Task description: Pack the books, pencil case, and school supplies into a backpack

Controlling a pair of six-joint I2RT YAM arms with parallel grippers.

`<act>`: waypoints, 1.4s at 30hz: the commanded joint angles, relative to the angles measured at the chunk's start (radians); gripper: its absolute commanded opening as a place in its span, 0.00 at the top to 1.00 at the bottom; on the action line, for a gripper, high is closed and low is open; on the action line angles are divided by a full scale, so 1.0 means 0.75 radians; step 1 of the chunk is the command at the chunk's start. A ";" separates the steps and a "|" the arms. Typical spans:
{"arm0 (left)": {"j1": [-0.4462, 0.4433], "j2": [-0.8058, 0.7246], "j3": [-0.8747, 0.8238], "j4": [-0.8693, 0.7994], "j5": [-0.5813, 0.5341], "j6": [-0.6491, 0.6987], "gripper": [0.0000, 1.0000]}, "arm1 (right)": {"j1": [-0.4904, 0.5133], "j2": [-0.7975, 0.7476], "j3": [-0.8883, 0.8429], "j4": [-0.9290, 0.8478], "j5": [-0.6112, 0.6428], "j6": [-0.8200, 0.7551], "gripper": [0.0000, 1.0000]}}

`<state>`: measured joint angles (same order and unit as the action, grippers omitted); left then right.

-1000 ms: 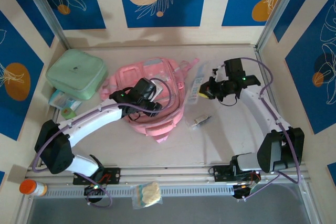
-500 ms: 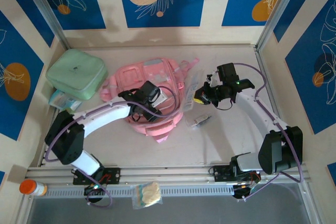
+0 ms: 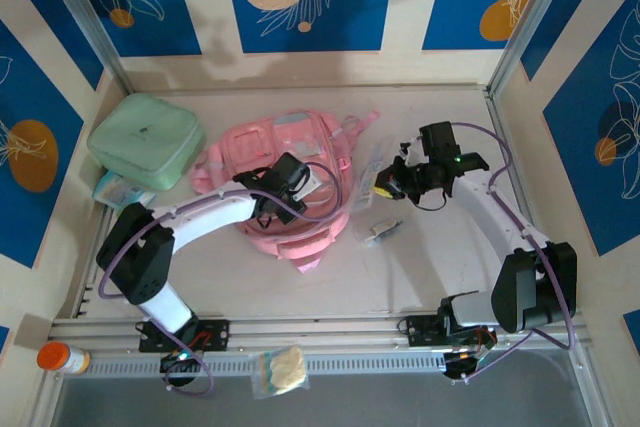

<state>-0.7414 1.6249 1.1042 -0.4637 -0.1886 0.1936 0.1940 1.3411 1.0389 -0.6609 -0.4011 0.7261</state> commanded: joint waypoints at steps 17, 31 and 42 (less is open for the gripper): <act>0.030 0.085 0.057 0.093 -0.127 0.025 0.90 | -0.085 -0.060 -0.054 0.037 -0.109 -0.018 1.00; 0.019 -0.050 0.276 -0.104 -0.084 -0.290 1.00 | -0.195 -0.059 0.048 -0.105 -0.195 -0.157 1.00; -0.008 -0.019 0.593 -0.321 -0.052 -0.568 1.00 | -0.123 -0.040 0.058 -0.115 -0.262 -0.167 1.00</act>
<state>-0.7361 1.6138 1.4376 -0.6510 -0.2348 -0.1326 0.0689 1.3182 1.0676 -0.7418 -0.5377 0.6086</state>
